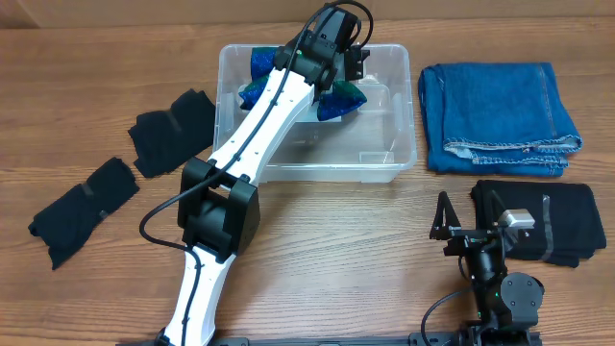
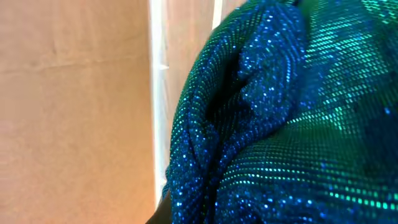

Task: Pack container
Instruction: 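Carry the sequined cloth into the clear bin and release it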

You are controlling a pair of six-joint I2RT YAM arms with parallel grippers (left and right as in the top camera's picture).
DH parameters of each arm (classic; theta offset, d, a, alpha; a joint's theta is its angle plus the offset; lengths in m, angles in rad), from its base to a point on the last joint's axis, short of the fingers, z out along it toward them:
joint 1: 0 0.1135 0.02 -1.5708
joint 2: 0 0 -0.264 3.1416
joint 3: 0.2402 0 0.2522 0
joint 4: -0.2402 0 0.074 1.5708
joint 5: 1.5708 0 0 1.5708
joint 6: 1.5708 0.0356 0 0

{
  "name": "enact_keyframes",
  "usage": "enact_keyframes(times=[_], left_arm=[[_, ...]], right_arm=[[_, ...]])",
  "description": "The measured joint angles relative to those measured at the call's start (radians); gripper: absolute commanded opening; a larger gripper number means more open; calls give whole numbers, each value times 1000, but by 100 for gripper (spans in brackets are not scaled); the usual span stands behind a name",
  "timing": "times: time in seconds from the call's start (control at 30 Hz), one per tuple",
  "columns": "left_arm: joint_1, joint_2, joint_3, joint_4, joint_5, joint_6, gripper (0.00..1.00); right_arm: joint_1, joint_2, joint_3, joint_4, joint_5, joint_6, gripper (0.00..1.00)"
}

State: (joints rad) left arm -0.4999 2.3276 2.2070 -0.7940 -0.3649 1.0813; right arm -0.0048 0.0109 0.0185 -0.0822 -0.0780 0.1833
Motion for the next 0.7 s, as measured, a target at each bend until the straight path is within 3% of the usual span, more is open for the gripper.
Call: enact_keyframes(times=[0.03,0.1,0.2,0.53,0.7], left_arm=[[0,0,0,9,-1,0,47],[-1,0,0,11,-8,-7,65],[-12,0,0,-41,-19,-58,71],[-174,0,32,-331,-92,-381,72],[-192,-19,112,-450,7,-511,76]], right_arm=[[0,0,0,0,0,0,100],[0,0,0,0,0,0,100],[0,0,0,0,0,0,100],[0,0,0,0,0,0,100],[0,0,0,0,0,0,100]])
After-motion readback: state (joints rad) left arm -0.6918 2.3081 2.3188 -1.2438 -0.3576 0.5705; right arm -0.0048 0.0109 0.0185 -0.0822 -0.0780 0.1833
